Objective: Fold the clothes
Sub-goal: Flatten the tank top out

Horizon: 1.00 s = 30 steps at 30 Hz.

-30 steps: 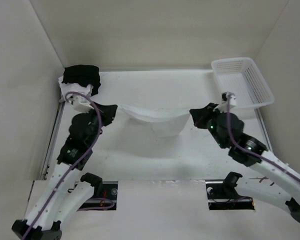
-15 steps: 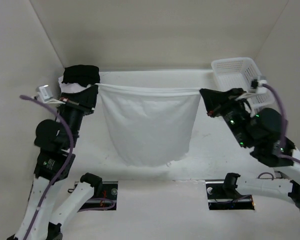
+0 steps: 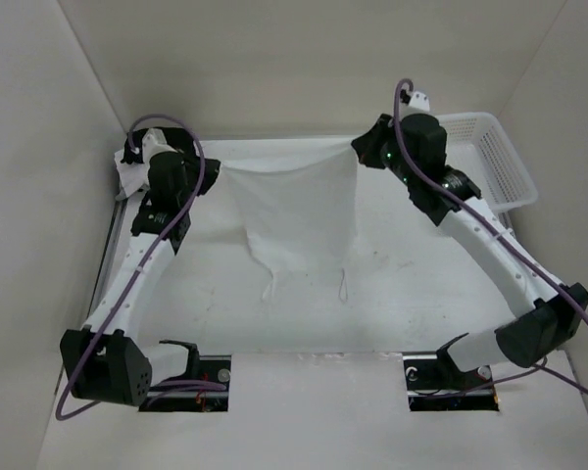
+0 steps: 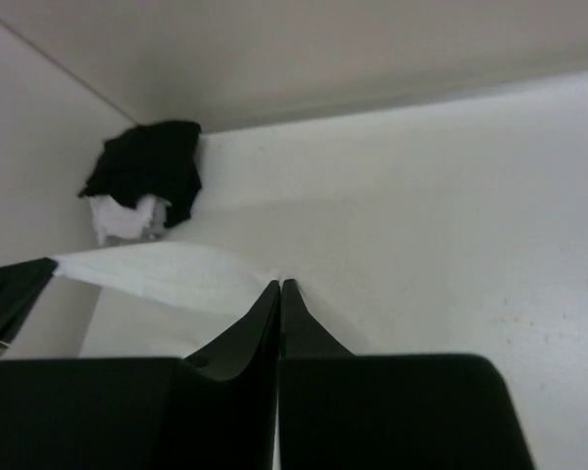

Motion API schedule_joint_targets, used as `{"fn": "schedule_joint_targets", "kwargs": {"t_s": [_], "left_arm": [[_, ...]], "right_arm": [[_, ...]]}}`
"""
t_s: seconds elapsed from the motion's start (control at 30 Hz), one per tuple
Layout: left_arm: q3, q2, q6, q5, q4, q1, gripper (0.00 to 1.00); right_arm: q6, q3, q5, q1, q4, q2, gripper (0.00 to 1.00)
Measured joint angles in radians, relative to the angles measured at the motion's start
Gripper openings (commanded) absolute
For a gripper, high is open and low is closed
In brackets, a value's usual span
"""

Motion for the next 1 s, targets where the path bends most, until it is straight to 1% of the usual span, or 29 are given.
{"fn": "schedule_joint_targets", "kwargs": {"t_s": [0.1,0.2,0.27,0.33,0.43,0.53,0.7,0.77,0.87,0.93,1.0], "left_arm": [[0.118,0.030,-0.010,0.027,0.020,0.014,0.00],[0.219,0.020,-0.007,0.041,0.089,0.018,0.00],[0.225,-0.015,-0.003,0.047,0.139,0.020,0.00],[0.187,-0.059,-0.002,0.050,0.185,0.021,0.00],[0.066,-0.118,-0.002,0.053,0.251,0.020,0.00],[-0.138,-0.163,-0.003,0.058,0.305,0.015,0.00],[-0.518,-0.198,-0.011,0.063,0.330,0.010,0.00],[-0.649,-0.221,-0.014,0.073,0.328,0.007,0.00],[-0.822,-0.319,-0.018,0.111,0.303,0.004,0.00],[-0.898,-0.418,-0.021,0.145,0.249,0.011,0.00],[-0.936,-0.540,-0.028,0.181,0.158,0.018,0.00]], "right_arm": [[0.002,0.145,-0.035,-0.027,-0.013,0.017,0.01],[0.000,0.249,-0.062,-0.042,0.002,-0.012,0.01],[-0.001,0.253,-0.080,-0.048,0.016,-0.060,0.01],[-0.001,0.212,-0.093,-0.053,0.042,-0.117,0.01],[0.003,0.064,-0.109,-0.056,0.093,-0.192,0.01],[0.016,-0.158,-0.119,-0.058,0.159,-0.237,0.02],[0.071,-0.565,-0.125,-0.048,0.218,-0.211,0.01],[0.101,-0.723,-0.124,-0.030,0.237,-0.209,0.01],[0.141,-0.907,-0.119,0.025,0.251,-0.229,0.01],[0.171,-1.002,-0.108,0.081,0.250,-0.282,0.00],[0.211,-1.073,-0.099,0.149,0.235,-0.372,0.00]]}}
